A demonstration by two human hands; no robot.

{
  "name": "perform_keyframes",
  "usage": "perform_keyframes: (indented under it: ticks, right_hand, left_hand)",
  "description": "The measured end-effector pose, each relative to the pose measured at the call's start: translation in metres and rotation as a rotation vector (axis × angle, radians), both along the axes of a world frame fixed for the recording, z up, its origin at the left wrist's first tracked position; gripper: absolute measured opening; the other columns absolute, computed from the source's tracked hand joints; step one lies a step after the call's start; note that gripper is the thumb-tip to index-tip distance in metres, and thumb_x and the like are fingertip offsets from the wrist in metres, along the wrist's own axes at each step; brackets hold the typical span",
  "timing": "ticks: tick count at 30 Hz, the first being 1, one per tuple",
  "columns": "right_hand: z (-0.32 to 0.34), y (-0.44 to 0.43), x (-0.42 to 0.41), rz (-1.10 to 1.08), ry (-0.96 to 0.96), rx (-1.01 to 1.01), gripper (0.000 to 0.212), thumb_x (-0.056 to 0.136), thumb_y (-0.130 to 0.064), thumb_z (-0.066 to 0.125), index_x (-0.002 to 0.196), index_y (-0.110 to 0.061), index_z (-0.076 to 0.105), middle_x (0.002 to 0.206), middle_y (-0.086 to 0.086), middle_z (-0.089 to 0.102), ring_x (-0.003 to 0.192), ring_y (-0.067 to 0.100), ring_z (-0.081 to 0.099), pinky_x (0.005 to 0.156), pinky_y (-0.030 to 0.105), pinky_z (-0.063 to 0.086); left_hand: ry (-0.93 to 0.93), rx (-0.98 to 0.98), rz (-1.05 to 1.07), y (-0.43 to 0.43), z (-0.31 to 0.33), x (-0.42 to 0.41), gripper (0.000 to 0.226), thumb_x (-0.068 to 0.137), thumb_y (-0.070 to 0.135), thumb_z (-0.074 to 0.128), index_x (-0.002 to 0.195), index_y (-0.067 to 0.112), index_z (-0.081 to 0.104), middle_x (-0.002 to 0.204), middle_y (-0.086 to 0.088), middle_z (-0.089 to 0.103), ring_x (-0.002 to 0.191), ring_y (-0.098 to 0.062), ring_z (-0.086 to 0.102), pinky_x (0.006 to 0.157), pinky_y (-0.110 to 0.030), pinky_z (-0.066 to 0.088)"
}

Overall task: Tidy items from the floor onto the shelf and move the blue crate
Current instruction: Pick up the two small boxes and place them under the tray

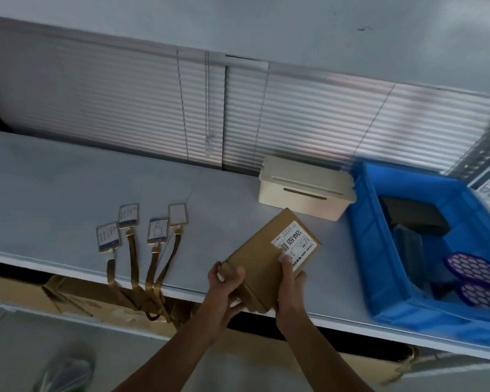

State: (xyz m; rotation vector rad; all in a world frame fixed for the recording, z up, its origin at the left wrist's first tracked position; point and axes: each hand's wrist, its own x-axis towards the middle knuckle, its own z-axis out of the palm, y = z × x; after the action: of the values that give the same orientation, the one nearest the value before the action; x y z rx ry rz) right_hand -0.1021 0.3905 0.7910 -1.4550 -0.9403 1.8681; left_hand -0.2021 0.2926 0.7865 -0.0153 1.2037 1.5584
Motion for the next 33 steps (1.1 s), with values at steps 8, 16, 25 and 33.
perform_keyframes:
  ticks: [8, 16, 25, 33]
  right_hand:
    - [-0.007, 0.006, 0.033, 0.055, -0.088, 0.025, 0.075, 0.085, -0.043, 0.068, 0.144, -0.024, 0.026, 0.132, 0.014, 0.057, 0.127, 0.033, 0.051, 0.106, 0.056, 0.04]
    - [-0.013, 0.064, 0.067, 0.329, -0.049, -0.036, 0.071, 0.07, -0.035, 0.083, 0.129, -0.011, 0.053, 0.112, 0.018, 0.074, 0.101, 0.038, 0.071, 0.086, 0.051, 0.059]
    - [-0.042, 0.161, 0.087, 0.145, -0.147, -0.118, 0.068, 0.071, -0.033, 0.084, 0.125, 0.001, 0.061, 0.102, 0.024, 0.075, 0.073, 0.031, 0.075, 0.058, 0.038, 0.062]
    - [-0.063, 0.258, 0.064, 0.187, -0.23, -0.029, 0.061, 0.077, -0.032, 0.078, 0.129, -0.008, 0.056, 0.111, 0.019, 0.073, 0.098, 0.035, 0.072, 0.081, 0.048, 0.06]
  left_hand:
    - [0.2, -0.117, -0.042, 0.003, -0.009, -0.057, 0.082, 0.05, 0.038, 0.091, 0.123, 0.032, 0.055, 0.121, -0.008, 0.069, 0.105, -0.032, 0.068, 0.089, -0.053, 0.056]
    - [0.087, -0.108, -0.343, 0.055, 0.004, -0.063, 0.053, 0.078, 0.04, 0.076, 0.125, 0.019, 0.064, 0.114, -0.014, 0.074, 0.104, -0.033, 0.071, 0.08, -0.045, 0.059]
    - [0.215, -0.215, -0.402, 0.118, -0.006, -0.021, 0.031, 0.091, 0.038, 0.063, 0.12, 0.028, 0.059, 0.123, 0.004, 0.063, 0.105, -0.013, 0.059, 0.093, -0.034, 0.045]
    - [0.383, -0.295, -0.227, 0.191, -0.013, -0.02, 0.025, 0.098, 0.02, 0.05, 0.121, 0.015, 0.057, 0.098, 0.002, 0.059, 0.093, -0.018, 0.057, 0.102, -0.042, 0.049]
